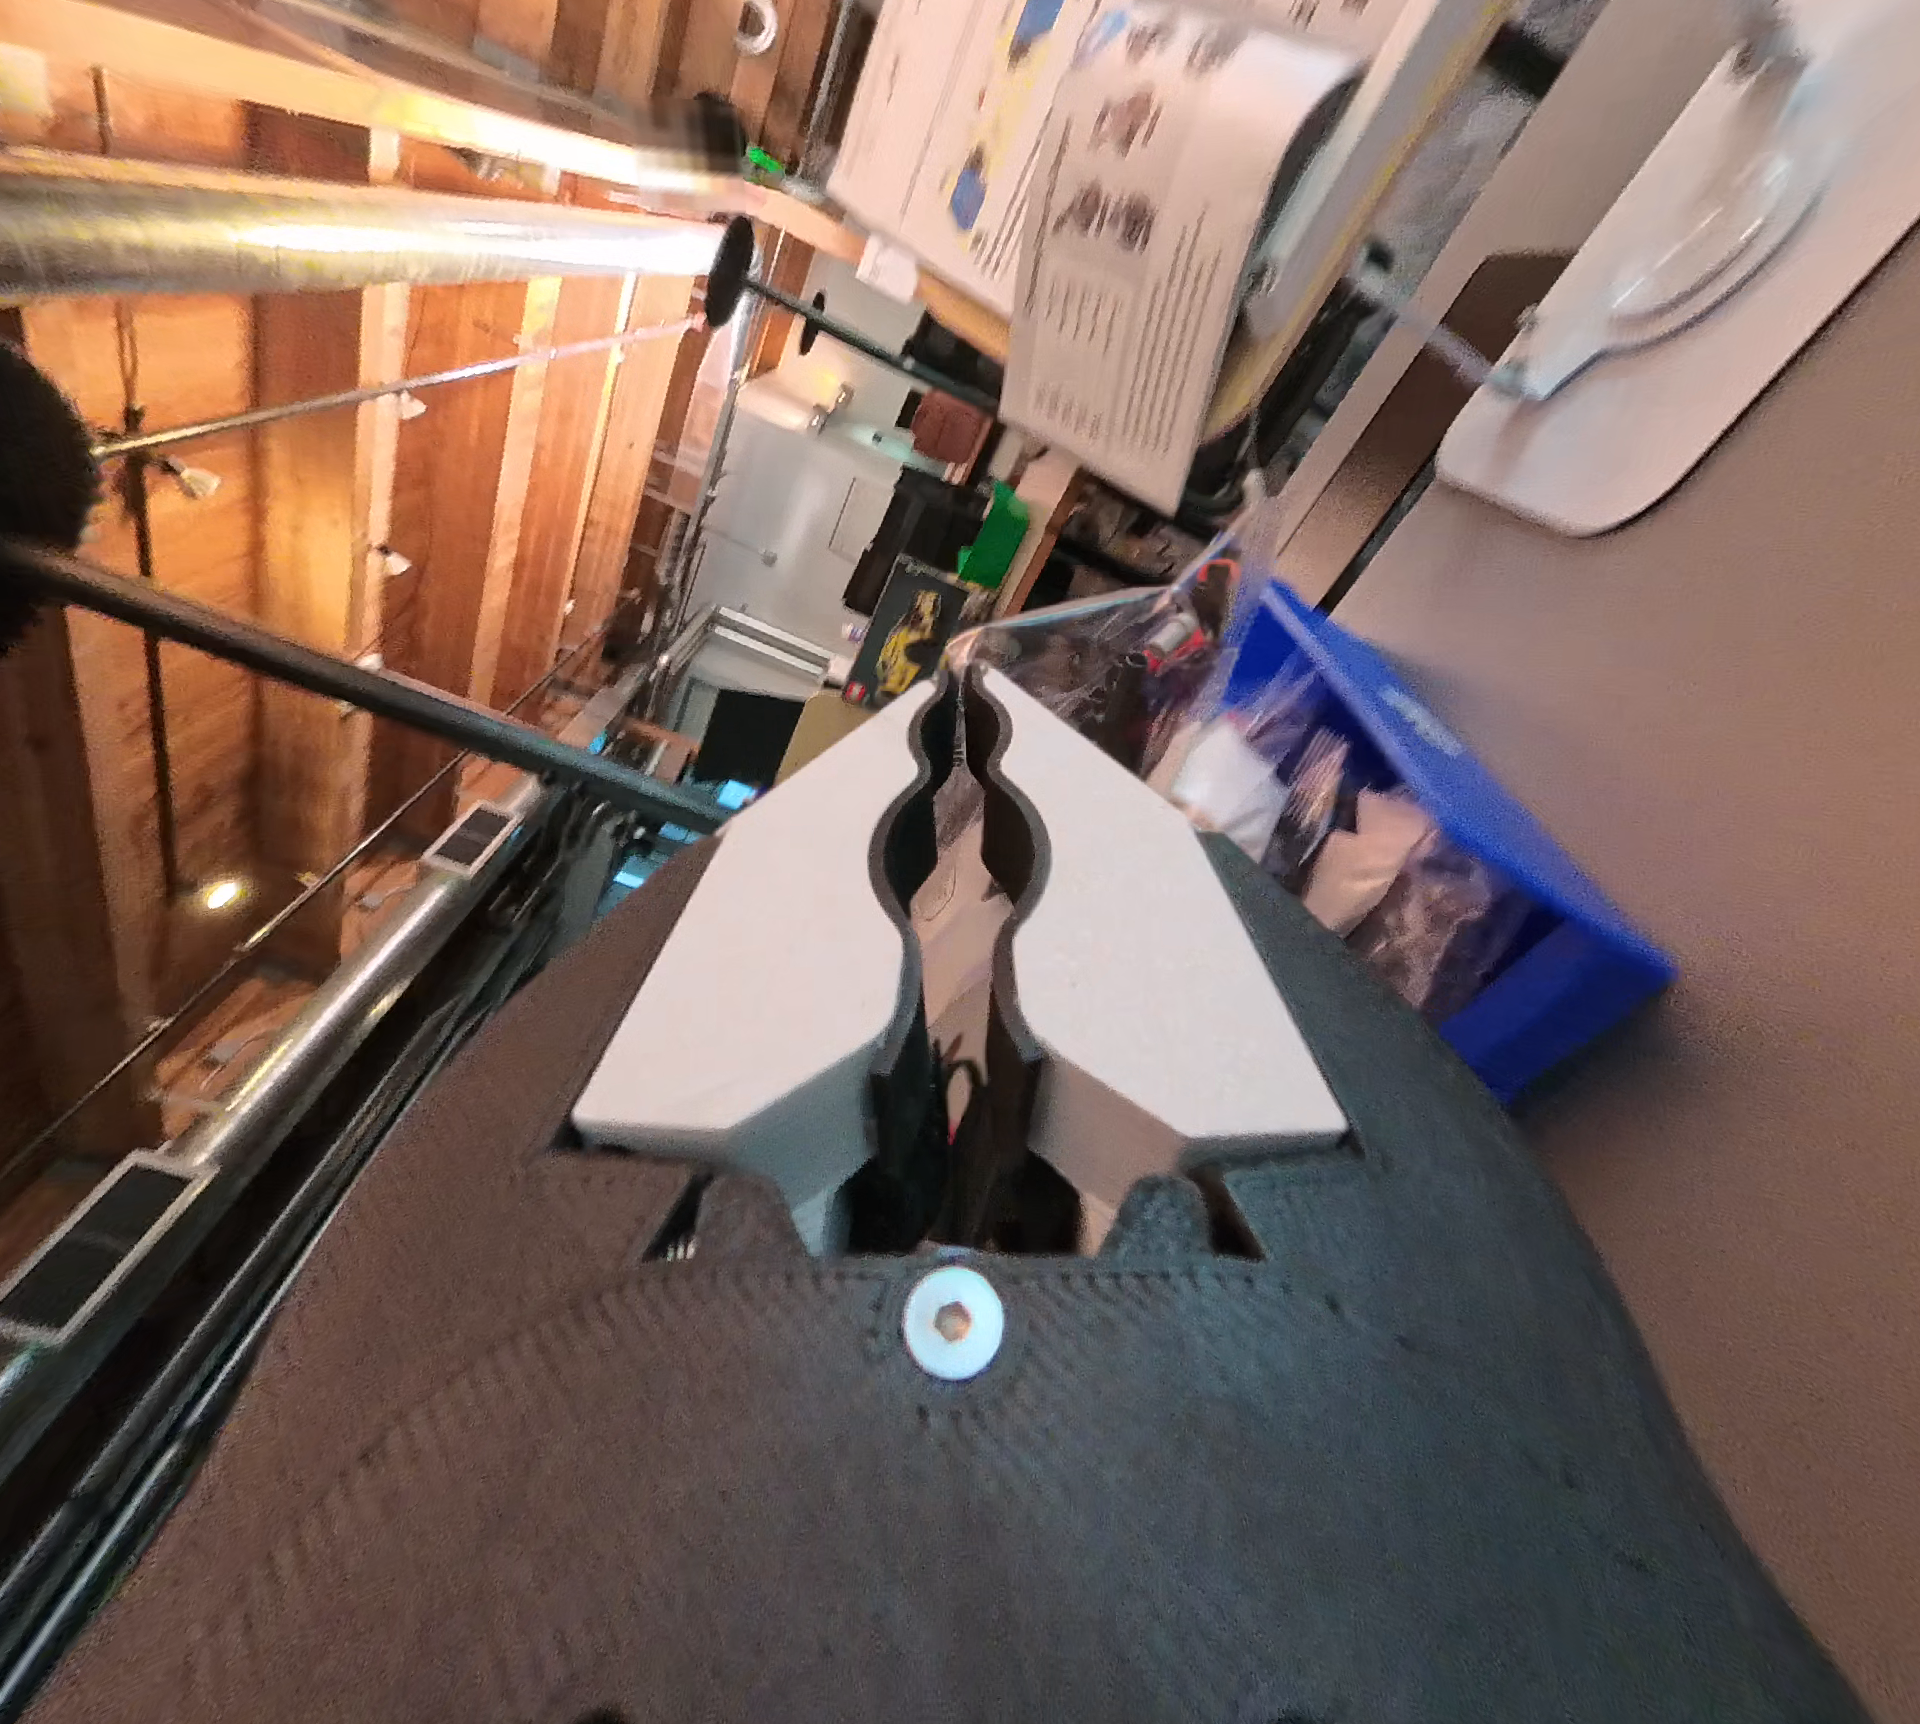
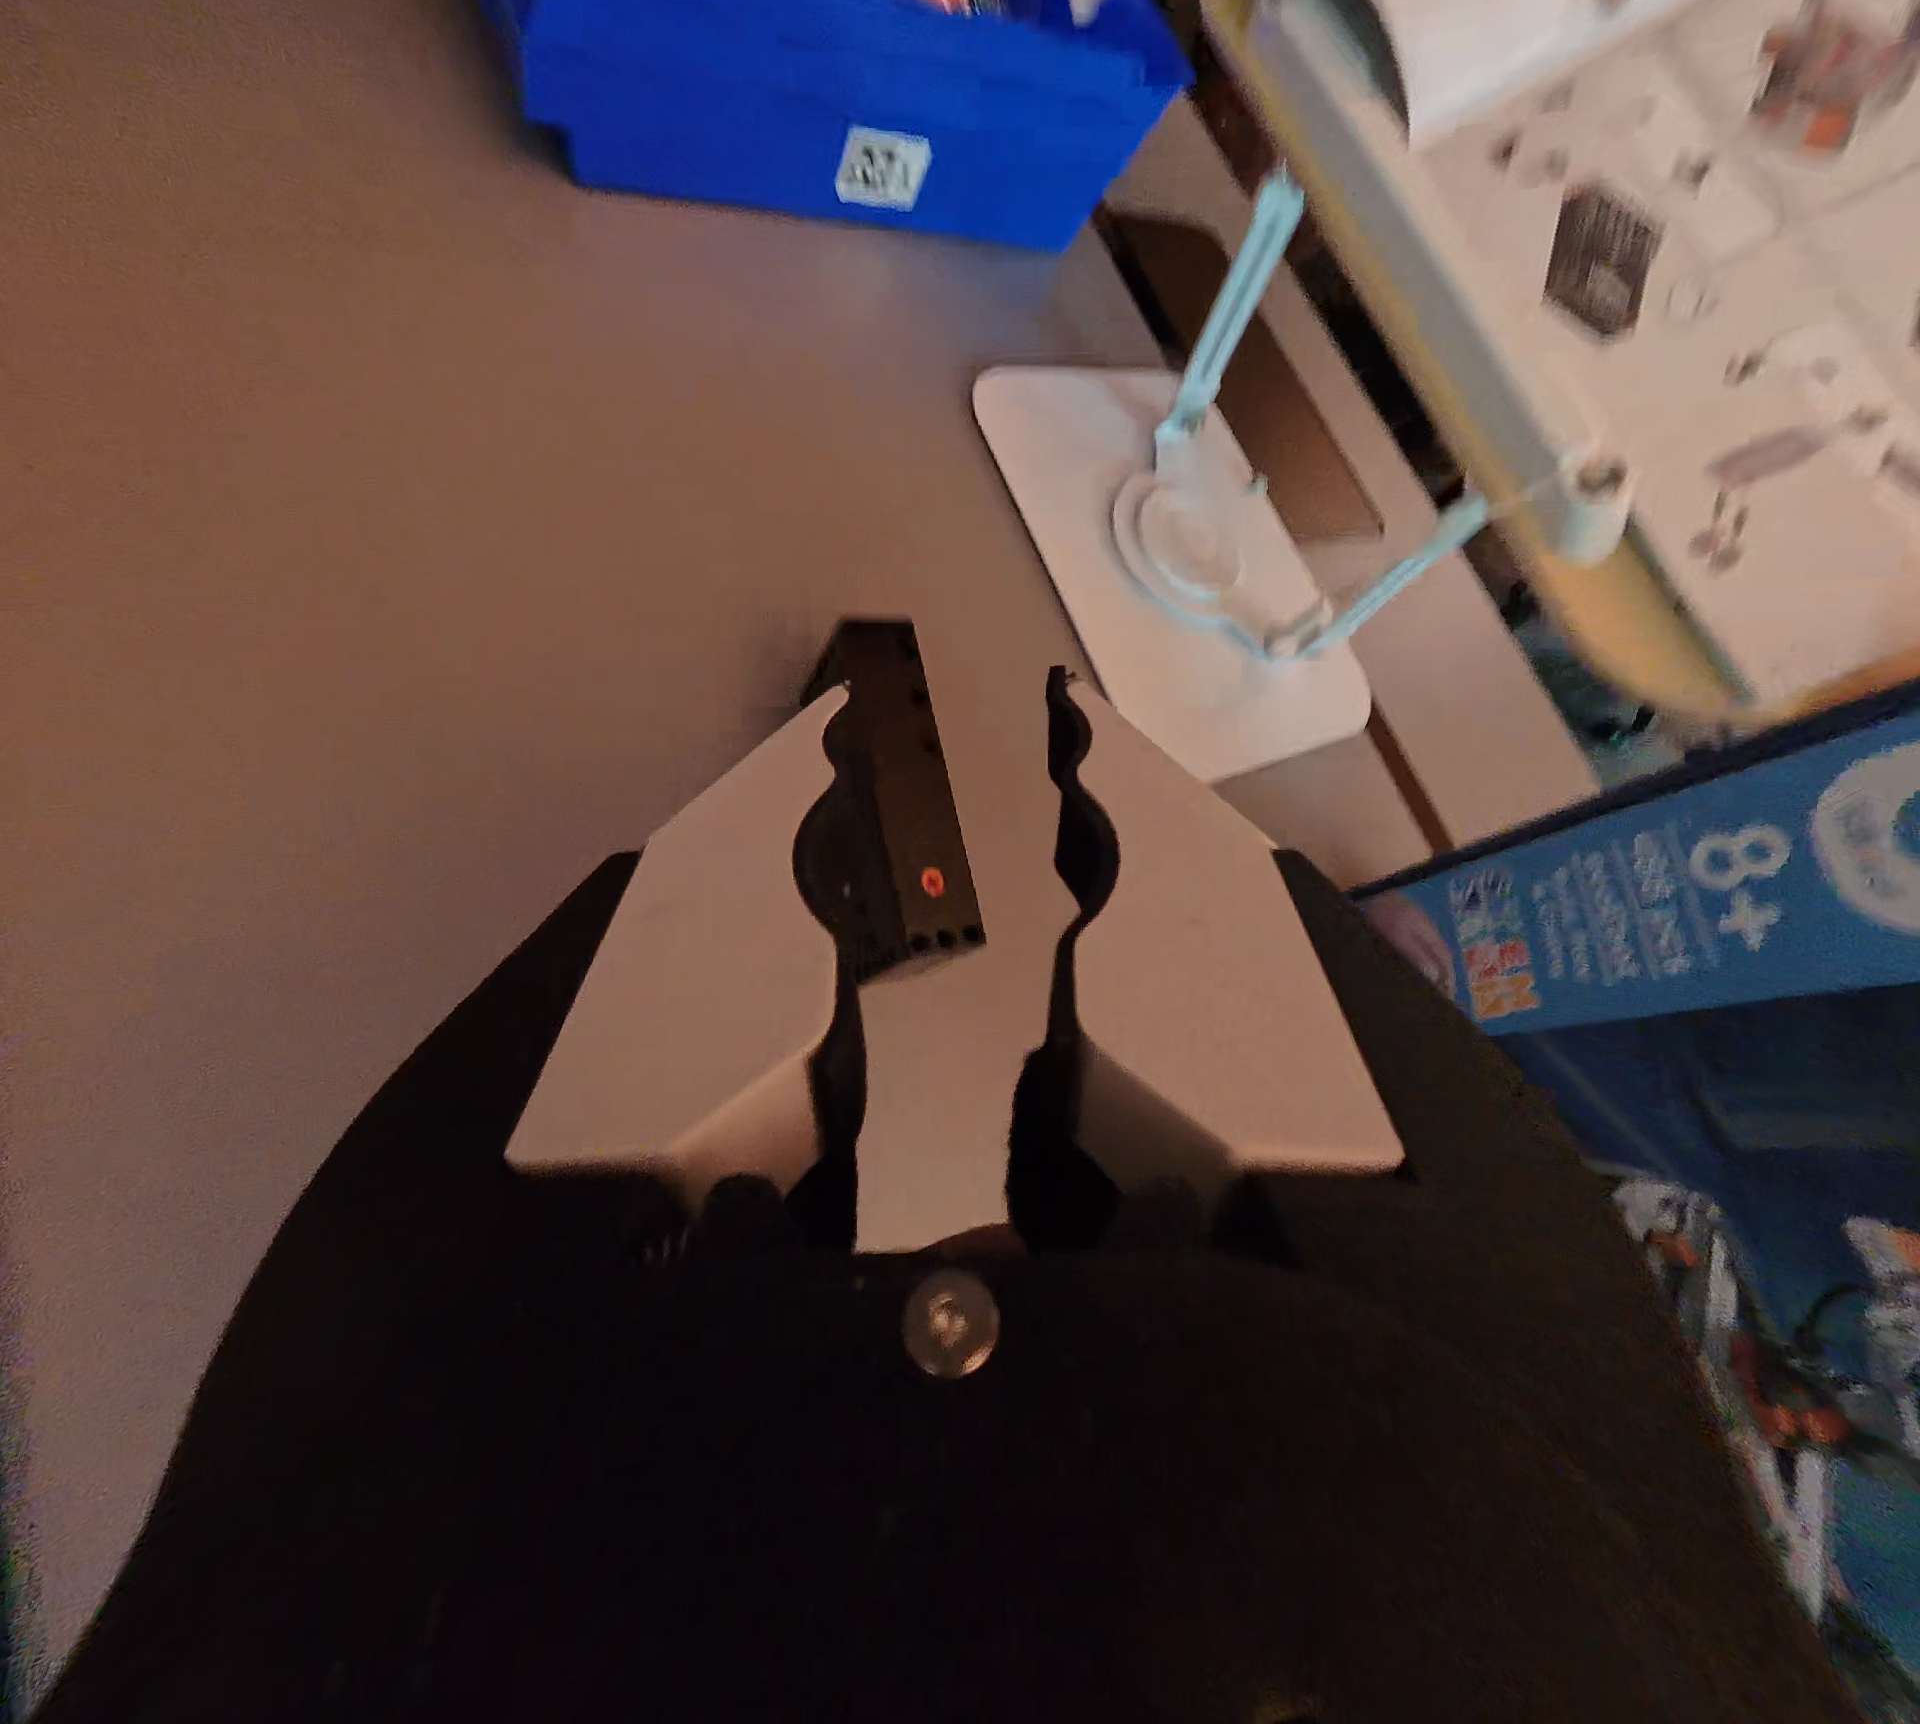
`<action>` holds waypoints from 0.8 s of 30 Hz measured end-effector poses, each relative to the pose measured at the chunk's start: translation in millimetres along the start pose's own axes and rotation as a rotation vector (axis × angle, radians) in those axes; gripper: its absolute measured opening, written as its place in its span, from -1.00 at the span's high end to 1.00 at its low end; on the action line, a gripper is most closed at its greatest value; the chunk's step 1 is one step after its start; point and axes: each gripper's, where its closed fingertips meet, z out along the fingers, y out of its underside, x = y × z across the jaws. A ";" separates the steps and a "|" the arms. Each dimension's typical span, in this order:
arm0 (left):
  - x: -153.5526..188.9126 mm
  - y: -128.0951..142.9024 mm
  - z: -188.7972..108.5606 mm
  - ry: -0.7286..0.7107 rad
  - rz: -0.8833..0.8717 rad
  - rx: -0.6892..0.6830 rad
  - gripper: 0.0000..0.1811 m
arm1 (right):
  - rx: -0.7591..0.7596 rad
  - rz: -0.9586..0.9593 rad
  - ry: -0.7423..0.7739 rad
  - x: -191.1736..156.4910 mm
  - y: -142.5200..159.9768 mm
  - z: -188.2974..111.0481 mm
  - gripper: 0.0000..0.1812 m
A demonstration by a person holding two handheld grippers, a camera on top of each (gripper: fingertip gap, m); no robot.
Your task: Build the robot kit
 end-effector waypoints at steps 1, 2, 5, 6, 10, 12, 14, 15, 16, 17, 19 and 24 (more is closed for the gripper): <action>5.2 -14.6 -2.8 0.034 -0.018 0.028 1.00 | 0.032 -0.031 0.001 -6.4 -13.3 -3.0 0.63; 14.2 -30.8 -5.4 0.081 -0.043 0.062 1.00 | 0.062 -0.062 0.010 -12.5 -26.6 -5.2 0.61; 57.6 -79.1 -11.8 0.250 -0.070 0.142 1.00 | 0.153 -0.145 0.019 -37.2 -63.7 -7.0 0.56; 75.8 -95.4 -14.7 0.311 -0.073 0.165 1.00 | 0.187 -0.160 0.015 -46.8 -74.5 -6.0 0.54; 133.8 -153.8 -28.2 0.470 -0.062 0.251 1.00 | 0.223 -0.267 0.062 -70.7 -83.9 6.5 0.50; 155.4 -172.4 -34.4 0.542 -0.050 0.288 1.00 | 0.202 -0.303 0.122 -68.5 -75.2 9.9 0.70; 167.8 -180.6 -34.3 0.578 -0.048 0.301 1.00 | 0.179 -0.299 0.135 -66.2 -63.3 9.1 0.83; 171.9 -183.7 -34.0 0.597 -0.060 0.317 1.00 | 0.176 -0.273 0.120 -65.7 -57.6 7.3 0.86; 174.2 -188.1 -34.3 0.612 -0.091 0.350 1.00 | 0.183 -0.222 0.092 -65.7 -53.6 4.4 0.88; 175.8 -192.0 -35.0 0.629 -0.128 0.385 0.98 | 0.192 -0.159 0.050 -65.8 -49.7 1.0 0.91; 178.2 -193.5 -34.5 0.676 -0.209 0.412 0.87 | 0.203 -0.028 -0.025 -63.7 -39.9 -4.4 0.94; 196.7 -178.6 -31.1 0.860 -0.348 0.380 0.53 | 0.269 0.199 -0.153 -59.9 -21.5 -18.6 0.95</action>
